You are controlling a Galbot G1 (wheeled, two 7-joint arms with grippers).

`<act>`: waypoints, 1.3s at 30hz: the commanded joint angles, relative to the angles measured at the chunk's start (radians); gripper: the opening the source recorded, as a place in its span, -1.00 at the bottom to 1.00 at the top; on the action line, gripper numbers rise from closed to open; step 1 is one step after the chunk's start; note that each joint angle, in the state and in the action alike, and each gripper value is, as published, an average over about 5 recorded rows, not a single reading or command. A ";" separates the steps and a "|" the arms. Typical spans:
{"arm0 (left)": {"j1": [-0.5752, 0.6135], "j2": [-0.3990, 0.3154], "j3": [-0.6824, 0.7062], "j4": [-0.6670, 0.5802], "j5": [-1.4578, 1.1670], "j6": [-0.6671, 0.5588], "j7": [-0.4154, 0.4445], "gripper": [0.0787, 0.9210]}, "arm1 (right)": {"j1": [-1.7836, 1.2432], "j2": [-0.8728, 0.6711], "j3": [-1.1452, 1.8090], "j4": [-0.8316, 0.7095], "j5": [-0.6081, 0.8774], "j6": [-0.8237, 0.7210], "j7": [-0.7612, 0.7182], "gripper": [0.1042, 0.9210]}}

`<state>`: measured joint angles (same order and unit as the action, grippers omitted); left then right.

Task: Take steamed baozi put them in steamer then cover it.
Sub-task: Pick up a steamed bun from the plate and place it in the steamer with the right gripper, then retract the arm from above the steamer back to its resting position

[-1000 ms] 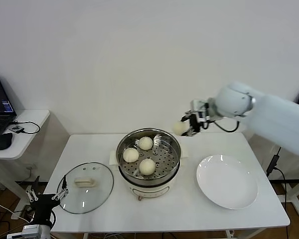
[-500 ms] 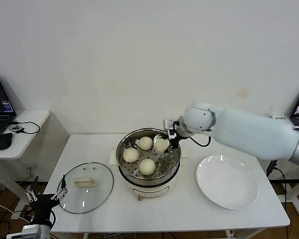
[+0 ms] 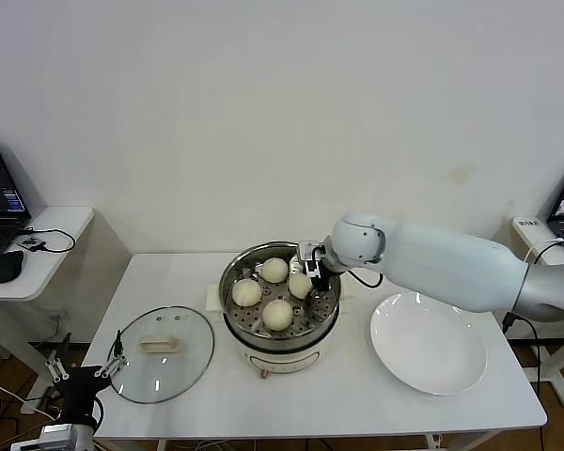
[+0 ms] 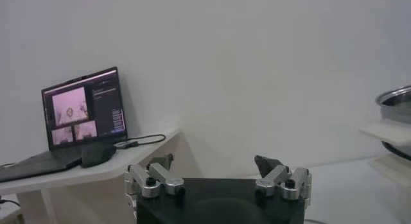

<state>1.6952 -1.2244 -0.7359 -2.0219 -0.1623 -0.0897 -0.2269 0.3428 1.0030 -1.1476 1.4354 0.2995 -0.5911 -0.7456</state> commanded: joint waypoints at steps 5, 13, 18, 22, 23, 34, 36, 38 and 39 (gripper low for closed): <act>0.002 0.000 0.000 0.000 0.000 -0.001 0.000 0.77 | -0.019 0.012 0.010 -0.015 -0.025 -0.005 0.001 0.16; 0.003 0.000 -0.004 0.000 -0.002 -0.002 0.000 0.77 | 0.018 -0.060 0.088 0.053 0.024 -0.007 0.007 0.64; -0.001 0.001 0.001 0.004 -0.001 -0.001 0.001 0.77 | 0.009 -0.166 0.155 0.151 0.128 0.000 0.115 0.75; -0.006 0.001 0.008 0.009 0.000 -0.001 0.001 0.77 | -0.079 -0.294 0.233 0.260 0.230 0.044 0.332 0.76; -0.008 0.001 0.010 0.010 0.001 -0.001 0.002 0.77 | -0.118 -0.331 0.256 0.291 0.252 0.063 0.397 0.76; -0.015 -0.005 0.034 0.031 0.027 -0.001 0.003 0.77 | -0.994 -0.496 0.999 0.465 0.273 0.411 0.810 0.76; -0.015 -0.004 0.041 0.034 0.045 0.004 0.003 0.77 | -1.189 -0.435 1.197 0.442 0.237 0.514 0.812 0.76; -0.016 -0.001 0.048 0.039 0.072 0.012 0.005 0.77 | -1.339 -0.338 1.357 0.418 0.187 0.597 0.795 0.76; -0.016 0.001 0.051 0.043 0.090 0.016 0.006 0.77 | -1.395 -0.289 1.432 0.409 0.155 0.630 0.782 0.76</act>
<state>1.6800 -1.2291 -0.6990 -1.9885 -0.1353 -0.0888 -0.2239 -0.2473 0.6298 -0.5074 1.7831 0.5220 -0.3261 -0.1715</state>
